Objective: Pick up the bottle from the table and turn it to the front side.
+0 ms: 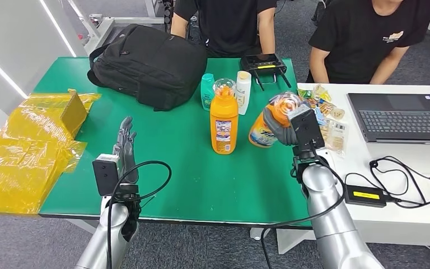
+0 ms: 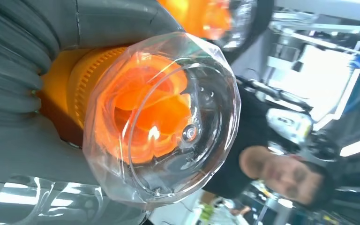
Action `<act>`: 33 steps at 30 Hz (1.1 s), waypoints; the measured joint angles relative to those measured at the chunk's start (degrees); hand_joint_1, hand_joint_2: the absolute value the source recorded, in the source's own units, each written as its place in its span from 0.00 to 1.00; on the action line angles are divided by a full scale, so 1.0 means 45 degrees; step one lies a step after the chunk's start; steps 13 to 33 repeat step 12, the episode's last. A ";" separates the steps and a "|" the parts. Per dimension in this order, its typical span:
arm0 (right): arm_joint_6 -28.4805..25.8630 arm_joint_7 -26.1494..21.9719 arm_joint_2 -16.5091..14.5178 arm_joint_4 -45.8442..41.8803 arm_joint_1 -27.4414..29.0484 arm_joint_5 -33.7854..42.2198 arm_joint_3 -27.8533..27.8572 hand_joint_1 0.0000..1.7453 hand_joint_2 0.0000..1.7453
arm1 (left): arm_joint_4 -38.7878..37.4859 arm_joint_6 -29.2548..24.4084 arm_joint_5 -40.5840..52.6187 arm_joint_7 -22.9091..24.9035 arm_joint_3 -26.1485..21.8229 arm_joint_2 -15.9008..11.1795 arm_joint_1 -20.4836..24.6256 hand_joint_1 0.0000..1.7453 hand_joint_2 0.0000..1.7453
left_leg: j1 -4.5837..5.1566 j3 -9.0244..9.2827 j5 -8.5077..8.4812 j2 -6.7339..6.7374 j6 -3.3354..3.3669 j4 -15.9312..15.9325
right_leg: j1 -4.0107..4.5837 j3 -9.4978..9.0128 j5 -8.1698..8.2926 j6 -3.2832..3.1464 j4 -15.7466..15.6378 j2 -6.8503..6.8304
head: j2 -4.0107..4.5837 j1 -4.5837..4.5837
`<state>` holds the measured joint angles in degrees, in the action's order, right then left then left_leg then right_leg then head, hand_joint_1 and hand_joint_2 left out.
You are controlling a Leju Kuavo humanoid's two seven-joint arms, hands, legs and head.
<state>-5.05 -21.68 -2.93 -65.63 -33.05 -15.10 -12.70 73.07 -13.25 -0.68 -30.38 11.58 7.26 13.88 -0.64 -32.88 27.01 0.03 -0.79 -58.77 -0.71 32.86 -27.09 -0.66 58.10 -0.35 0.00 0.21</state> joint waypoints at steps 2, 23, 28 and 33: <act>0.0002 0.0012 -0.0007 -0.0348 0.0064 -0.0001 -0.0016 1.00 1.00 | 0.0000 -0.0016 0.0000 -0.0010 0.0000 0.0001 0.0000 0.00 0.00 | 0.0000 -0.0002 0.0000 -0.0001 0.0000 0.0000 | 0.0000 0.0000 0.0000 0.0000 0.0000 -0.0002 | 0.0000 0.0000; 0.0005 0.0023 -0.0009 -0.0976 0.0249 -0.0001 -0.0024 1.00 1.00 | 0.0000 -0.0024 0.0000 -0.0011 0.0000 0.0055 0.0000 0.00 0.00 | 0.0001 -0.0003 -0.0001 -0.0002 0.0000 -0.0002 | -0.0001 -0.0001 0.0002 0.0000 0.0000 -0.0001 | 0.0000 0.0000; 0.0005 0.0023 -0.0009 -0.0976 0.0249 -0.0001 -0.0024 1.00 1.00 | 0.0000 -0.0024 0.0000 -0.0011 0.0000 0.0055 0.0000 0.00 0.00 | 0.0001 -0.0003 -0.0001 -0.0002 0.0000 -0.0002 | -0.0001 -0.0001 0.0002 0.0000 0.0000 -0.0001 | 0.0000 0.0000; 0.0005 0.0023 -0.0009 -0.0976 0.0249 -0.0001 -0.0024 1.00 1.00 | 0.0000 -0.0024 0.0000 -0.0011 0.0000 0.0055 0.0000 0.00 0.00 | 0.0001 -0.0003 -0.0001 -0.0002 0.0000 -0.0002 | -0.0001 -0.0001 0.0002 0.0000 0.0000 -0.0001 | 0.0000 0.0000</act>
